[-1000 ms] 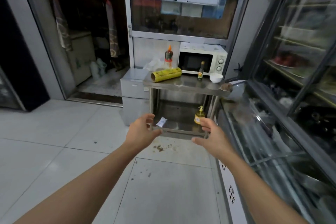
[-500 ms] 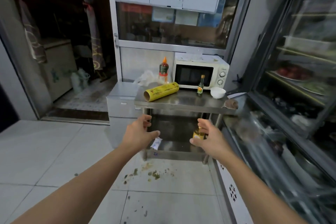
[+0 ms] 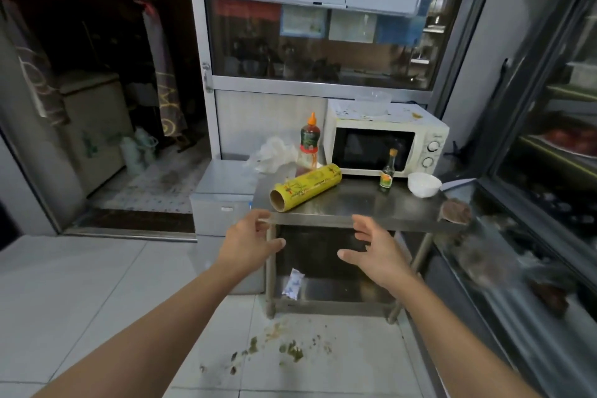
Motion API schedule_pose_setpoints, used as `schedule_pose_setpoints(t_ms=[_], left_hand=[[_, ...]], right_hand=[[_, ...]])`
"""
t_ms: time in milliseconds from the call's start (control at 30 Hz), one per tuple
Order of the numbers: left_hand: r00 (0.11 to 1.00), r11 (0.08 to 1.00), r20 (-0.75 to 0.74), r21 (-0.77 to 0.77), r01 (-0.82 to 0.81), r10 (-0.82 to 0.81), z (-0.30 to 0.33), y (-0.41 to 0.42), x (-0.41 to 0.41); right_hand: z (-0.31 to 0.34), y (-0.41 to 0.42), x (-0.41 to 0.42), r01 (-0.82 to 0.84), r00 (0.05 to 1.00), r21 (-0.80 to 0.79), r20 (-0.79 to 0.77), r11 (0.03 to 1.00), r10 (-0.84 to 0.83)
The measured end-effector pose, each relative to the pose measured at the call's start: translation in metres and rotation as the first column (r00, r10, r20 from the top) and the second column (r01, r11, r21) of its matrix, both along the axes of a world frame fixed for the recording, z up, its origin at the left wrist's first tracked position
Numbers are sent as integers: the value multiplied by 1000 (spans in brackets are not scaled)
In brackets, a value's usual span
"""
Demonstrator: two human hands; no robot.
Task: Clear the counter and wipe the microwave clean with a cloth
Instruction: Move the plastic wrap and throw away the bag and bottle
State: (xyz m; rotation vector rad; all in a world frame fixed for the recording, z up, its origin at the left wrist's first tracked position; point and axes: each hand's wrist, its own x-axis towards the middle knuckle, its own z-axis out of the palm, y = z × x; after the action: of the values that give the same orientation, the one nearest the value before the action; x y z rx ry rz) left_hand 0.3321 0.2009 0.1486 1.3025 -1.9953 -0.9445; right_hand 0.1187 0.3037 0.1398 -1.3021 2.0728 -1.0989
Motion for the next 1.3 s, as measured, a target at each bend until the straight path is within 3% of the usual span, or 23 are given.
schedule_pose_setpoints(t_ms=[333,567,1033,1300], left_hand=[[989,989,27,8,-146,146,-7,-150,-11],[989,988,25,49,-149,148,-20,-238,0],[984,978,-1,118,174,-176,-42,-445,57],[959,949,22,156,274,-281,-57,-507,33]], right_hand=[[-5,-186,-22,-119,993,-32,7,992,119],[-16,-280,-6,-111,993,13,34,994,110],[-48,-408,61,210,976,93,32,973,-214],[-53,-442,37,339,940,192,-22,921,-341]])
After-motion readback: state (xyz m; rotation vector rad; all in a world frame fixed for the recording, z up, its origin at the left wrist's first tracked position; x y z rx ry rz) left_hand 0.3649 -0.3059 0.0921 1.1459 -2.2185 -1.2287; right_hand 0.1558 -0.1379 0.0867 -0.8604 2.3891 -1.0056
